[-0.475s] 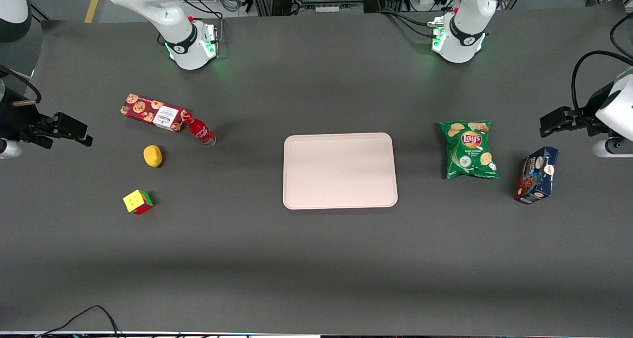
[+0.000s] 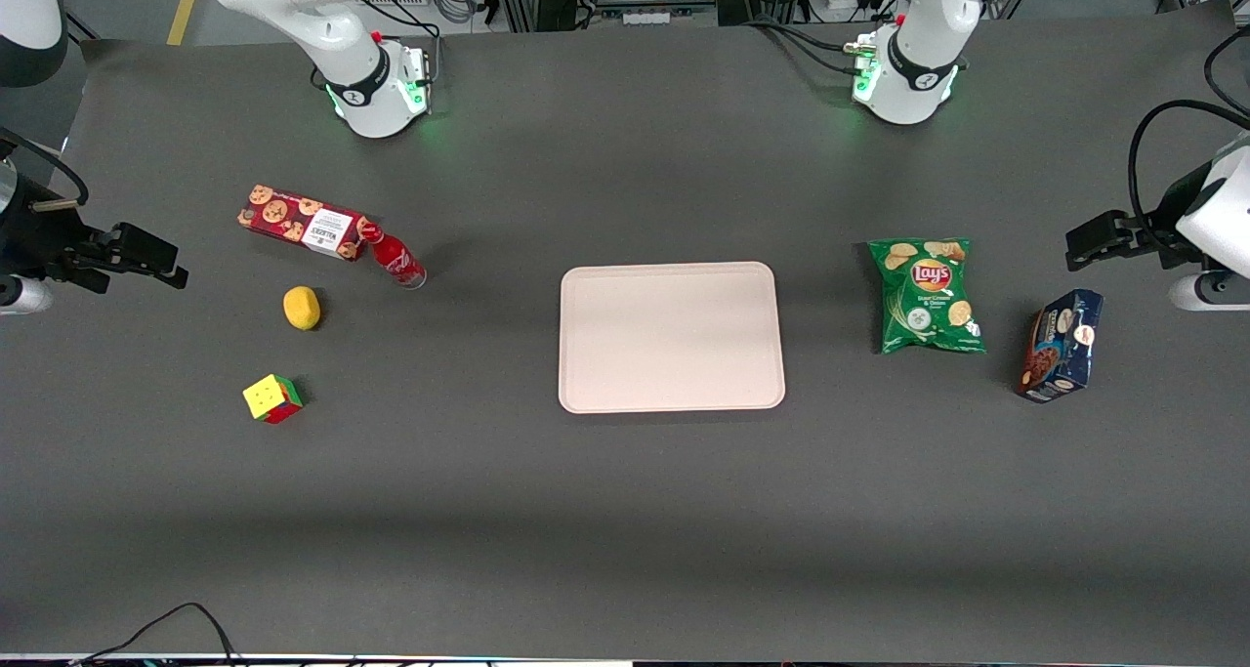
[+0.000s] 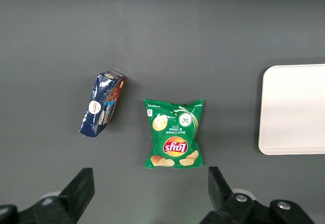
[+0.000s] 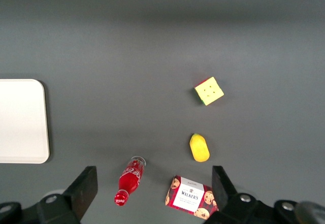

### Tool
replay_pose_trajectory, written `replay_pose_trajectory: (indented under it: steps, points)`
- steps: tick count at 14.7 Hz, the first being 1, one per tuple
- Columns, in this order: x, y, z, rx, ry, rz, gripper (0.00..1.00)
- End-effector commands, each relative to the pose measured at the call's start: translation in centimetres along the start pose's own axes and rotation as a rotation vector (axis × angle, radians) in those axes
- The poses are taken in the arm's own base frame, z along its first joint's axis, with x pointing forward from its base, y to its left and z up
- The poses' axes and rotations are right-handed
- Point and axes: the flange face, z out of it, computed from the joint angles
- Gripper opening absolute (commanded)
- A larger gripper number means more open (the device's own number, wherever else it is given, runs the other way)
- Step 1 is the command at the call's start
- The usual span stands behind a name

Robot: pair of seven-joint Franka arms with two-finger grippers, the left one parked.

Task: Place coke bottle on tray
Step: 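Move the right gripper toward the red Coca-Cola bottle beside the cookie box, then lower the open right gripper over the bottle's cap end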

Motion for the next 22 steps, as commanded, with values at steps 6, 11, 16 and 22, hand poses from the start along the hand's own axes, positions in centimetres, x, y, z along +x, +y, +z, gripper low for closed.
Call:
replay_pose_trajectory:
  steps: [6, 11, 16, 22]
  points:
    - [-8.8, -1.9, 7.6, 0.046, -0.022, -0.027, 1.00]
    - [-13.5, -6.4, 12.4, 0.004, -0.013, -0.042, 1.00]
    - [-17.2, -9.2, 18.2, -0.036, 0.007, -0.062, 1.00]
    - [-19.1, -9.4, 23.8, -0.045, 0.002, -0.080, 1.00]
